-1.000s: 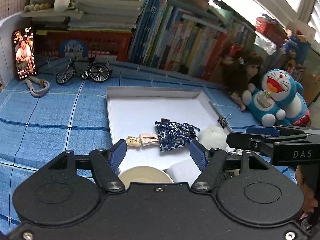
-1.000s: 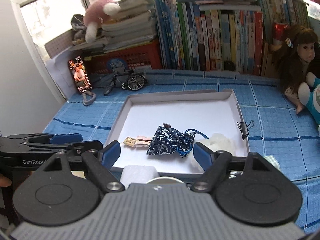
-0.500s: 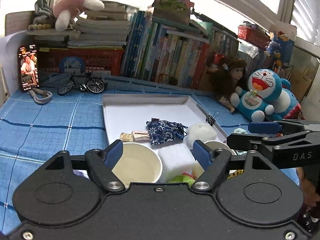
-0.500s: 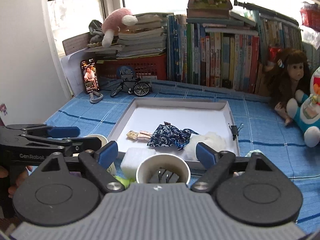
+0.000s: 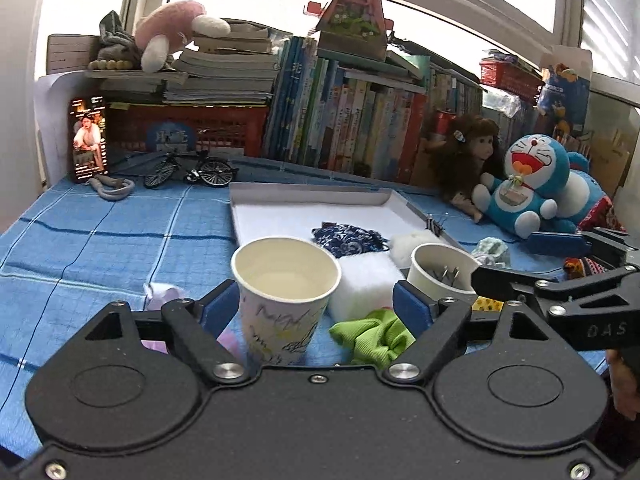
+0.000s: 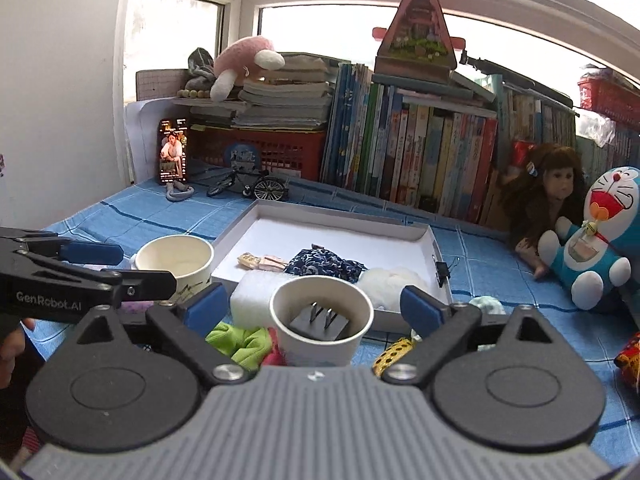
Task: Organize soft objects
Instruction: 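Withdraw both open tools from the tray toward the soft items on the table, then close left tool on lilac sock while right tool approaches green scrunchie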
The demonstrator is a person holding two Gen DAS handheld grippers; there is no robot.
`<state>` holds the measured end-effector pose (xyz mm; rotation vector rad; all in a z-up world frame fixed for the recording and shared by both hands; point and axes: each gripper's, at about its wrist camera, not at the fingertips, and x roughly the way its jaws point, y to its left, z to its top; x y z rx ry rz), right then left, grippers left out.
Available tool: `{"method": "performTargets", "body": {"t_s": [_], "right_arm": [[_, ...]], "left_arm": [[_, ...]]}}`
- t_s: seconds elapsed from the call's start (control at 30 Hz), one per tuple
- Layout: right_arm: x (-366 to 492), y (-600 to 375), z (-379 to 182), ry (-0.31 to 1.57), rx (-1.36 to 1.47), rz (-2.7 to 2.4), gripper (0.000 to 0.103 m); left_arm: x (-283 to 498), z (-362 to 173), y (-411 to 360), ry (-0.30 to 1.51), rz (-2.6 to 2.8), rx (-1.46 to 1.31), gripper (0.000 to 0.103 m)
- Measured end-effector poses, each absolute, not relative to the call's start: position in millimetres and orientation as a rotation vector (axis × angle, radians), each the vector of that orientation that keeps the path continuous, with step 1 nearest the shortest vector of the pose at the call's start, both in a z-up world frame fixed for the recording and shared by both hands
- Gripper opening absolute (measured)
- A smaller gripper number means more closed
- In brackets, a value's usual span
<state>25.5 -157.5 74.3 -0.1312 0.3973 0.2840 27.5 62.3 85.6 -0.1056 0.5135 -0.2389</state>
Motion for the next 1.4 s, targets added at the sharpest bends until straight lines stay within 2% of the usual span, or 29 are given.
{"method": "performTargets", "body": {"t_s": [0.4,1.07,1.4], "right_arm": [[1.5,-146.8,42.5,0.368,-0.142,0.293,0.1],[-1.7,-131.0,-4.1,0.432,-0.115,0.311,0.1],[-0.3,-117.9,-17.5,0.4,-0.131,0.323,0.092]], "left_arm": [[7.6,58.4,79.2,0.499,-0.158,-0.096,0.09],[-4.9,25.8,107.0,0.495,-0.004,-0.095,0.091],[-1.3,25.3,122.1,0.467,0.1,-0.118,0.091]]}}
